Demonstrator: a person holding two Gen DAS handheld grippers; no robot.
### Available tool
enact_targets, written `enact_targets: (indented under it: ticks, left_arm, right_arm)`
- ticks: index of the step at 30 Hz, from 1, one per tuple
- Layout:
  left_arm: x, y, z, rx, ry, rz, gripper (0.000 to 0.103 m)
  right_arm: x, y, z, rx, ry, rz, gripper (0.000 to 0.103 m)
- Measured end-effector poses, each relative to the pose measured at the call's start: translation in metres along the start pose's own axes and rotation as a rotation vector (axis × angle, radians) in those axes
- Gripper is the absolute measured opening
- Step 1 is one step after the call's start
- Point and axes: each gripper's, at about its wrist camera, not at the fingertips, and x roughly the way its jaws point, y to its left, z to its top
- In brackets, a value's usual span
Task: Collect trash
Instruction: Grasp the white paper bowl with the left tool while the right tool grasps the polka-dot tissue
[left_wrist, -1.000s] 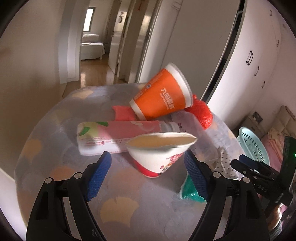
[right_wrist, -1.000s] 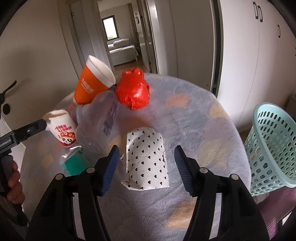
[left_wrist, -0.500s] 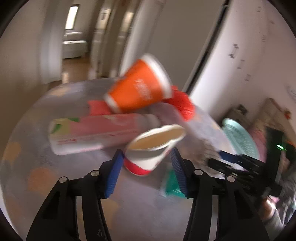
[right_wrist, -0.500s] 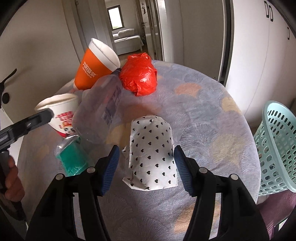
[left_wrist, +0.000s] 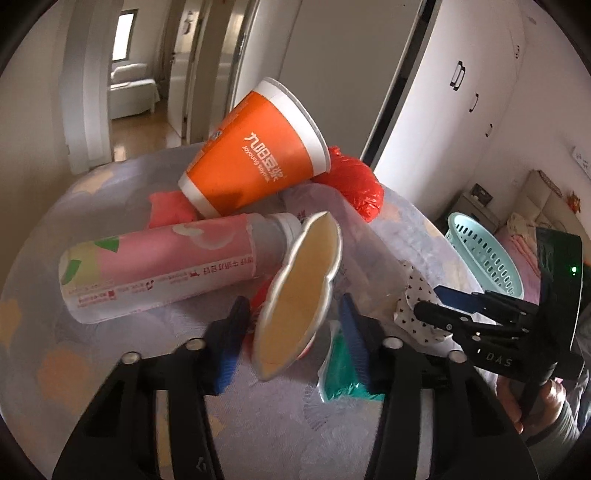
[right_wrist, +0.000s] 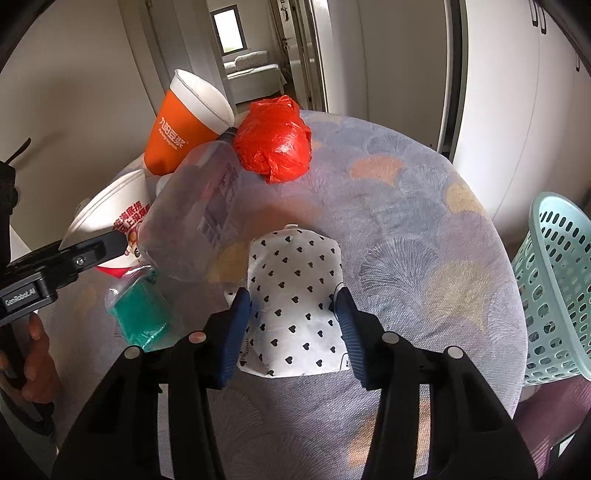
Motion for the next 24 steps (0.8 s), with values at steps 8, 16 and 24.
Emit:
enact_targets:
  ticks: [8,16,24]
  left_arm:
    - [-0.023,-0.006,0.002,-0.031,-0.049,-0.001,0.03]
    - [-0.051,-0.039,0.024,0.022,-0.122,-0.029,0.03]
    - [-0.046,-0.105,0.055,0.087,-0.133,-0.216,0.03]
  right_arm:
    - [-0.002,0.007,-0.002,-0.035,-0.017,0.004,0.015]
    - [-0.037,-0.014,0.005,0.023,-0.102,0.009,0.014]
    - [-0.102,-0.062,0.019,0.108,-0.253,-0.075,0.014]
